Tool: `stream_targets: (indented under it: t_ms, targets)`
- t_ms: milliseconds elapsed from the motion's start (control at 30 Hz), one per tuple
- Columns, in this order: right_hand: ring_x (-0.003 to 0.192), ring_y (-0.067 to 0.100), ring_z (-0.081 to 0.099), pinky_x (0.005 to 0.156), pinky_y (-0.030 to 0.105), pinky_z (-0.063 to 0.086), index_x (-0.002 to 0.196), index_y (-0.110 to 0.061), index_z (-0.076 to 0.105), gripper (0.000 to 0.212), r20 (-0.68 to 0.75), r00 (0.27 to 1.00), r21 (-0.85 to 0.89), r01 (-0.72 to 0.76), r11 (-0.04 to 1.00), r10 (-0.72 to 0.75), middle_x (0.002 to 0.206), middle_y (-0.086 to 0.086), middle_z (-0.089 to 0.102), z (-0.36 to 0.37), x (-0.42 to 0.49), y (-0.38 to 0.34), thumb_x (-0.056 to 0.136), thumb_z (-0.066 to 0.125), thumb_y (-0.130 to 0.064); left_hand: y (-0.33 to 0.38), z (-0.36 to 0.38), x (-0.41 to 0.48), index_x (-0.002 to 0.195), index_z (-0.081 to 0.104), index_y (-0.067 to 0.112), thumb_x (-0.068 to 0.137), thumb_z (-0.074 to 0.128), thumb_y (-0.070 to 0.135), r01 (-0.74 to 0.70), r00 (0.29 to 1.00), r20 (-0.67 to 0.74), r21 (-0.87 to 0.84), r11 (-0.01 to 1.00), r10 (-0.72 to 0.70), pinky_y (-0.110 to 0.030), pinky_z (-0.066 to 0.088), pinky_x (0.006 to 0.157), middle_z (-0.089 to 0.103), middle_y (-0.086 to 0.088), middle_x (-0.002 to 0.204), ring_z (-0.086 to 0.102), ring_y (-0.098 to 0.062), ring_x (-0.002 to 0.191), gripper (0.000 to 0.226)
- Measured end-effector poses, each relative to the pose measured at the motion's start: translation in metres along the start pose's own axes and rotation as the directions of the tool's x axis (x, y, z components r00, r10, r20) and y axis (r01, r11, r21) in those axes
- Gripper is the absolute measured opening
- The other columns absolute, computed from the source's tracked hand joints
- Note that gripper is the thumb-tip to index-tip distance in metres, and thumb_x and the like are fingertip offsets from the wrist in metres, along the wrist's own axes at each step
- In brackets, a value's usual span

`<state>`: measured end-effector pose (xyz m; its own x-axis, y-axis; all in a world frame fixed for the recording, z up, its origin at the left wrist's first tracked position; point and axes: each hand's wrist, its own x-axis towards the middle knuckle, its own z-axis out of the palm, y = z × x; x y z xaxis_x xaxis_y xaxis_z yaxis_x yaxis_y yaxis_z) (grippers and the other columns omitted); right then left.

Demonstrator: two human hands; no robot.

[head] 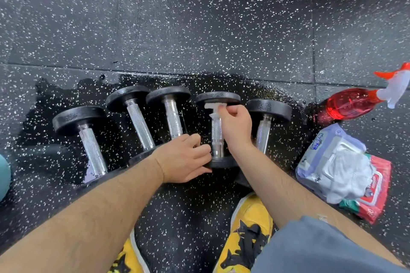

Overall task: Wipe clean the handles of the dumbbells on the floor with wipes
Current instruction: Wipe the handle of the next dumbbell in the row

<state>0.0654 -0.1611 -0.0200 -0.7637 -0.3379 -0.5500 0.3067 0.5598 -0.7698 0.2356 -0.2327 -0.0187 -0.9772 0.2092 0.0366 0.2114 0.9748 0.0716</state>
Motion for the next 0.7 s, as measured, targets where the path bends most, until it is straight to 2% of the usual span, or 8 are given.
stream_targets:
  t_ms: [167,300,400,500,600,700]
  targets:
    - [0.065,0.007,0.053,0.057,0.023,0.042,0.081,-0.011,0.059,0.028,-0.056,0.994,-0.052,0.089,0.995,-0.092,0.077,-0.003,0.061,0.006,-0.007,-0.009,0.083,0.077,-0.032,-0.001,0.0,0.002,0.095,0.063,0.018,0.104,0.048,0.05,0.011,1.0,-0.021,-0.01,1.0,-0.011,-0.031,0.04,0.064,0.049,0.004,0.087,0.038,-0.019,0.077,0.037]
    - [0.067,0.008,0.056,0.05,0.013,0.038,0.089,-0.016,0.049,0.037,-0.104,0.994,-0.043,0.031,0.999,-0.035,0.085,-0.001,0.06,0.015,-0.004,-0.015,0.079,0.081,-0.032,0.0,0.0,0.001,0.096,0.066,0.018,0.103,0.05,0.051,0.013,0.999,-0.031,-0.013,1.0,-0.013,-0.031,0.04,0.064,0.05,0.004,0.087,0.038,-0.019,0.078,0.037]
    - [0.07,0.006,0.055,0.051,0.014,0.036,0.1,-0.015,0.049,0.043,-0.092,0.996,-0.051,-0.009,0.999,0.004,0.089,-0.004,0.057,0.015,-0.004,-0.014,0.079,0.082,-0.033,0.0,0.0,0.001,0.095,0.065,0.018,0.104,0.05,0.051,0.012,1.0,-0.024,-0.012,1.0,-0.012,-0.031,0.039,0.064,0.05,0.004,0.088,0.037,-0.019,0.078,0.037]
    - [0.08,0.007,0.057,0.06,0.018,0.038,0.107,-0.015,0.052,0.048,-0.071,0.996,-0.031,-0.062,0.998,0.06,0.095,-0.006,0.058,0.012,-0.001,-0.013,0.078,0.083,-0.037,0.0,0.0,0.001,0.094,0.065,0.019,0.104,0.049,0.051,0.01,1.0,-0.023,-0.009,1.0,-0.01,-0.031,0.038,0.064,0.05,0.004,0.087,0.037,-0.019,0.078,0.037]
    - [0.086,0.011,0.06,0.065,0.021,0.04,0.108,-0.014,0.058,0.032,-0.044,0.995,0.023,-0.087,0.996,0.088,0.1,-0.003,0.063,0.012,0.002,-0.006,0.089,0.071,-0.036,0.0,0.0,0.001,0.094,0.064,0.019,0.105,0.047,0.051,0.012,1.0,-0.013,-0.009,1.0,-0.012,-0.031,0.038,0.064,0.05,0.004,0.087,0.036,-0.019,0.078,0.038]
    - [0.079,0.014,0.055,0.063,0.027,0.039,0.107,-0.01,0.059,0.024,-0.027,0.991,0.045,-0.132,0.99,0.133,0.093,0.0,0.062,0.011,0.005,-0.002,0.101,0.053,-0.033,0.0,0.0,0.001,0.094,0.062,0.019,0.106,0.045,0.051,0.005,1.0,-0.001,-0.014,1.0,-0.005,-0.03,0.039,0.065,0.049,0.004,0.088,0.034,-0.018,0.078,0.038]
